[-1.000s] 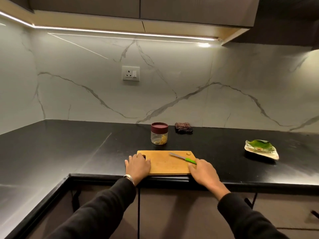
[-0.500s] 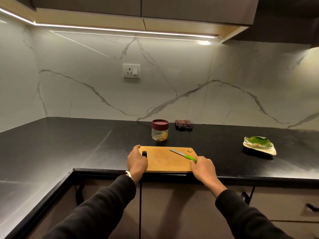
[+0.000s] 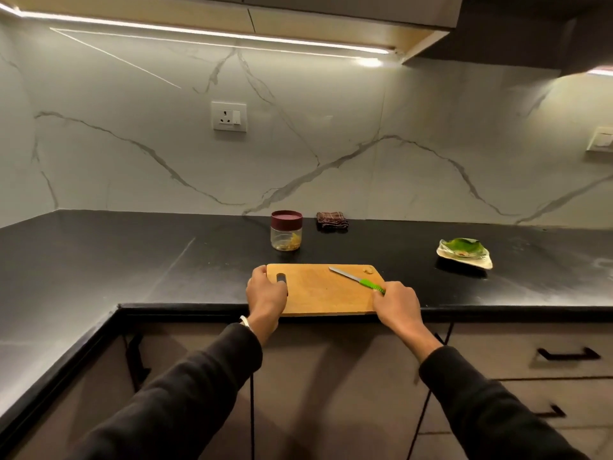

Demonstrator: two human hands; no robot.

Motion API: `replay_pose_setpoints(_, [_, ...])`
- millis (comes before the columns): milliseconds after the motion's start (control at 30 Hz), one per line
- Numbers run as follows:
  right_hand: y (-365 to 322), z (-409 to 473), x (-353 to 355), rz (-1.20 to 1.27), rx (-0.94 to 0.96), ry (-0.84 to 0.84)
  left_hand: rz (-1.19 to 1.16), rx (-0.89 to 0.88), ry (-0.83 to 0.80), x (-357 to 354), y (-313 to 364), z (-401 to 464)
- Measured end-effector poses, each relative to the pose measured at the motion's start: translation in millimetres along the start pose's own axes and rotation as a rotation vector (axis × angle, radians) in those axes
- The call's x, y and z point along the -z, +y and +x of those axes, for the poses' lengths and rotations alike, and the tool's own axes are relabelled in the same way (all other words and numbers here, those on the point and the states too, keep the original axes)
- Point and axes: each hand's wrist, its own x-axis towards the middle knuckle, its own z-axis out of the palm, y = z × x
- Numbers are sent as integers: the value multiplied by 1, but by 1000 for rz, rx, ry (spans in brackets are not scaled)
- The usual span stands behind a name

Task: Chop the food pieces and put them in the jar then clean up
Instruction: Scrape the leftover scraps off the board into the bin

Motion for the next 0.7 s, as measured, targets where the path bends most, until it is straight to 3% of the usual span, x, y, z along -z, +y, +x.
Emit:
replay_pose_setpoints(367, [99,-47,78,-101,-64,124,-116,-55,-118,-79,-7,-108])
replay_pose_setpoints(700, [198,-114,101,-69,-199,167,-292,211,-360,-133,-41,-199])
